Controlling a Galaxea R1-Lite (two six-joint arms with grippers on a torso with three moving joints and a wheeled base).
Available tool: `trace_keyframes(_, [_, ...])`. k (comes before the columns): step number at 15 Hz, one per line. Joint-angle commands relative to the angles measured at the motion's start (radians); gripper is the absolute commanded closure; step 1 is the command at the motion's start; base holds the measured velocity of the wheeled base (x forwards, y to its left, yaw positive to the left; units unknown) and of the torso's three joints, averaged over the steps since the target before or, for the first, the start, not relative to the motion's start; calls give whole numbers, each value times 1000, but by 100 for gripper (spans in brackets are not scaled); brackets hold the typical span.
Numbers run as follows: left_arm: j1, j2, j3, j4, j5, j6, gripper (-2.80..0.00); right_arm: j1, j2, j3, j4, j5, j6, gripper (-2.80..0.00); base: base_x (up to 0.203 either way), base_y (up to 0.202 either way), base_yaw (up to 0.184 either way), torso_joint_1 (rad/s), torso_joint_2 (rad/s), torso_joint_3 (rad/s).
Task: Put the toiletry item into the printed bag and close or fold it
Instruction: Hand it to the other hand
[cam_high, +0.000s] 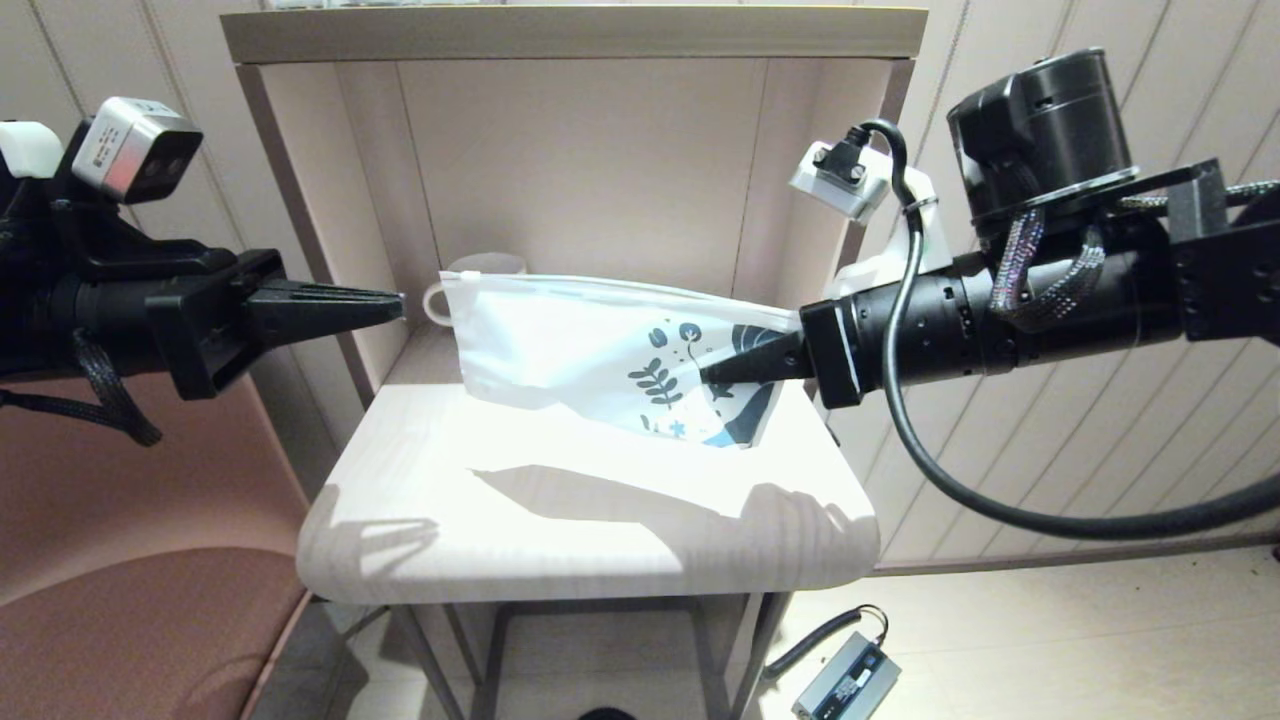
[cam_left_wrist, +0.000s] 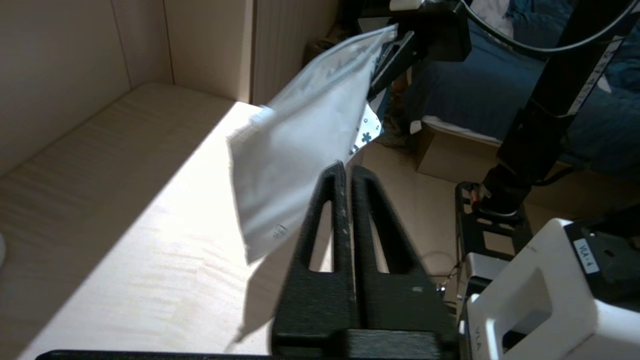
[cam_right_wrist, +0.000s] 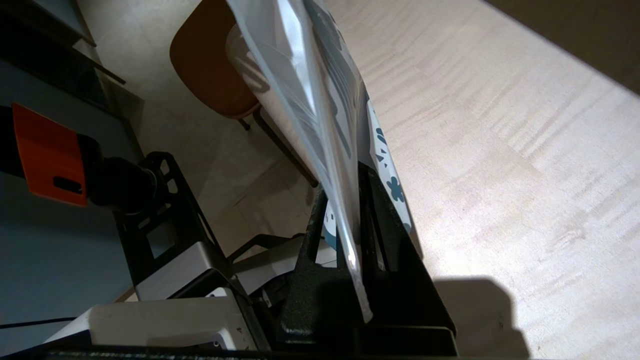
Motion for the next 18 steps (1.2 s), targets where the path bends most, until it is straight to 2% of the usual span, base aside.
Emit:
trace_keyframes(1, [0, 13, 20, -57, -20, -2, -280, 6, -1, -5, 5, 5, 0, 0, 0, 0, 0, 0, 0, 0])
trace_keyframes(5, [32, 82, 24, -118, -47, -1, -280, 13, -10, -49, 70, 22, -2, 0, 0, 0, 0, 0, 0, 0])
trace_keyframes(8, [74, 143, 22, -198, -133, -1, -280, 19, -16, -54, 76, 27, -3, 0, 0, 0, 0, 0, 0, 0])
trace_keyframes(12, [75, 199, 31, -278, -149, 1, -280, 35, -19, -47, 77, 36, -16, 0, 0, 0, 0, 0, 0, 0])
trace_keyframes(15, [73, 214, 27, -314, -222, 2, -280, 52, -5, -54, 77, 38, -25, 0, 0, 0, 0, 0, 0, 0])
trace_keyframes(18, [46, 222, 14, -342, -234, 0, -280, 76, 16, -71, 77, 38, -26, 0, 0, 0, 0, 0, 0, 0])
